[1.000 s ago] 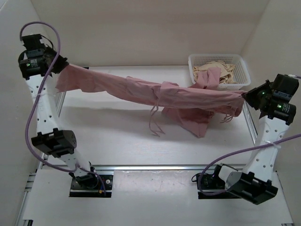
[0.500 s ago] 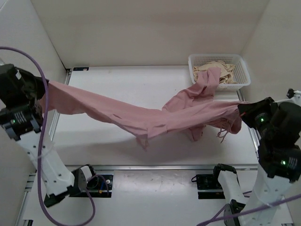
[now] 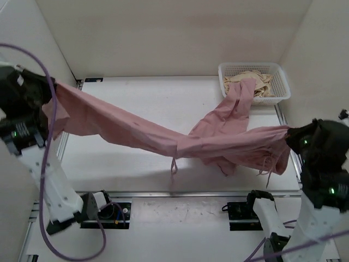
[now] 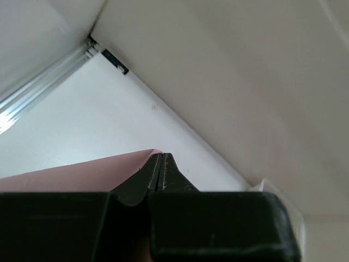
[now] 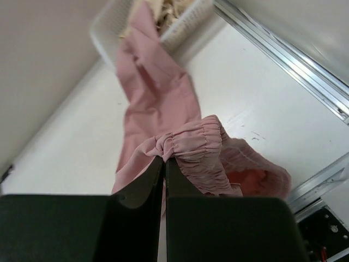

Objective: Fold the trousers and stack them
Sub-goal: Flatten the trousers out

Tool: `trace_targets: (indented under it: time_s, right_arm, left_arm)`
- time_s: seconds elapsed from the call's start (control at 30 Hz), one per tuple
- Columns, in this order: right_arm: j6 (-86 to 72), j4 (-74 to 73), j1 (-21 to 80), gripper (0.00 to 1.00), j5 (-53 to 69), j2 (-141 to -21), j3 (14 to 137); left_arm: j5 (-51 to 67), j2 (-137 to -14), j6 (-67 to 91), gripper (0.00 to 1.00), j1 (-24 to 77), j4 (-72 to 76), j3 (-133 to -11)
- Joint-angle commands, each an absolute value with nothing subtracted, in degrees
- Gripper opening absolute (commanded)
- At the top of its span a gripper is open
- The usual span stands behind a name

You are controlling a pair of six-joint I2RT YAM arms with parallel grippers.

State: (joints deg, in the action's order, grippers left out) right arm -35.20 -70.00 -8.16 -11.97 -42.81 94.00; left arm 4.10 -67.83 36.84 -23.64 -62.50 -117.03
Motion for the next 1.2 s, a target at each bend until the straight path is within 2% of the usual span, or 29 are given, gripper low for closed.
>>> trace_targets:
  time_s: [0.0, 0.13, 0.2, 0.23, 0.27, 0.3, 0.33, 0.37, 0.4, 0.43, 0.47, 0.53, 0.6, 0.63, 0.67, 0.7, 0.73, 0.8, 0.83, 0.87, 0.9, 0.97, 1.0, 1.03, 1.07, 1.13, 1.17]
  right_arm:
    - [-34.9, -60.2, -7.8, 0.0, -18.5, -48.9, 88.7]
    - [-33.8, -52.5, -7.8, 0.0, -20.1, -58.5, 86.8]
    - [-32.1, -49.4, -7.8, 0.0, -20.1, -66.7, 86.8]
    - [-32.1, -47.5, -7.8, 0.0, -19.4, -69.7, 89.2]
    - [-30.8, -46.6, -7.8, 0.0, -18.6, -75.6, 90.5]
    - [-30.0, -46.1, -8.3, 0.05, -18.1, -78.5, 91.9]
    - [-29.4, -46.8, -8.9, 0.17, -16.7, -81.1, 95.4]
    - [-28.7, -48.2, -9.5, 0.67, -14.3, -85.3, 97.3]
    - [-28.7, -49.4, -9.5, 0.83, -12.6, -86.3, 98.3]
    - [-28.7, -49.4, -9.5, 0.89, -11.9, -85.4, 96.8]
    - [-29.3, -48.5, -9.5, 0.93, -11.9, -83.9, 94.9]
    - [-30.1, -48.0, -9.5, 0.94, -11.3, -78.8, 90.5]
    - [-30.8, -47.3, -9.5, 0.89, -7.7, -74.9, 82.6]
    - [-30.8, -46.7, -9.5, 0.85, -5.4, -70.9, 79.2]
    - [-31.6, -46.0, -9.5, 0.61, -3.3, -68.9, 72.4]
    - [-32.2, -46.0, -9.0, 0.46, -1.5, -67.3, 68.9]
    - [-32.7, -46.0, -9.0, 0.31, 2.5, -64.1, 65.7]
    - [-34.1, -46.0, -9.0, 0.05, 6.1, -59.4, 56.2]
    - [-34.8, -46.6, -9.0, 0.02, 7.5, -57.8, 53.4]
    - [-34.8, -47.5, -9.0, 0.02, 7.5, -56.3, 49.2]
    - [-35.4, -47.5, -9.0, 0.07, 6.2, -53.2, 47.4]
    - [-36.3, -48.1, -9.0, 0.21, 4.3, -50.8, 44.7]
    - [-36.3, -48.1, -9.6, 0.36, 4.3, -50.3, 44.0]
    - [-36.3, -47.5, -9.6, 0.42, 4.3, -50.3, 43.4]
    - [-35.5, -46.4, -10.5, 0.45, 6.6, -51.5, 43.4]
    - [-33.5, -44.0, -12.4, 0.54, 6.6, -56.2, 45.0]
    - [-32.8, -43.1, -13.2, 0.54, 6.6, -58.3, 45.6]
  left_arm:
    - [6.6, -81.0, 32.7, 0.1, -19.4, -57.9, -117.2]
    - [1.6, -96.2, 29.1, 0.1, -11.9, -57.4, -125.6]
    - [-0.1, -103.5, 28.4, 0.1, -8.9, -57.4, -133.9]
    - [-0.8, -110.9, 28.4, 0.1, -8.1, -57.9, -137.3]
    - [-0.8, -114.7, 27.6, 0.1, -6.6, -58.7, -144.9]
    - [0.2, -118.3, 27.0, 0.1, -6.1, -59.2, -148.6]
    - [2.4, -124.7, 26.3, 0.26, -6.1, -59.8, -152.0]
    - [5.1, -127.0, 26.3, 0.55, -6.1, -62.1, -154.9]
    - [9.1, -128.1, 26.3, 0.81, -6.1, -62.7, -156.5]
    - [10.0, -127.0, 25.7, 1.0, -5.5, -62.7, -154.4]
    - [10.0, -125.1, 25.1, 1.0, -5.4, -62.1, -151.5]
    - [9.3, -116.3, 22.8, 1.0, -3.1, -59.2, -138.7]
    - [9.3, -109.8, 21.5, 1.0, -0.6, -57.0, -129.5]
    - [8.7, -104.2, 20.3, 0.92, 2.9, -56.3, -121.3]
    - [8.7, -101.6, 20.3, 0.24, 5.0, -56.3, -117.0]
    - [9.5, -99.2, 20.9, 0.1, 9.9, -55.6, -112.8]
    - [10.8, -97.0, 21.5, 0.1, 12.5, -54.8, -103.7]
    - [16.1, -92.3, 25.3, 0.1, 20.2, -49.9, -95.0]
    - [17.0, -91.6, 27.3, 0.1, 22.7, -48.2, -87.8]
    - [17.9, -92.3, 29.6, 0.11, 25.0, -46.0, -85.1]
    - [20.2, -93.4, 33.4, 0.23, 28.6, -46.0, -83.3]
    - [20.3, -97.2, 34.9, 0.54, 33.1, -46.0, -82.4]
    - [18.8, -98.0, 35.9, 0.7, 35.4, -45.4, -82.4]
    - [17.5, -98.8, 37.1, 0.82, 37.5, -45.4, -82.4]
    - [15.6, -100.9, 39.1, 1.0, 41.1, -45.4, -83.7]
    - [15.0, -104.0, 40.9, 1.0, 45.1, -44.9, -87.5]
    - [15.0, -105.8, 41.6, 1.0, 46.0, -44.9, -88.9]
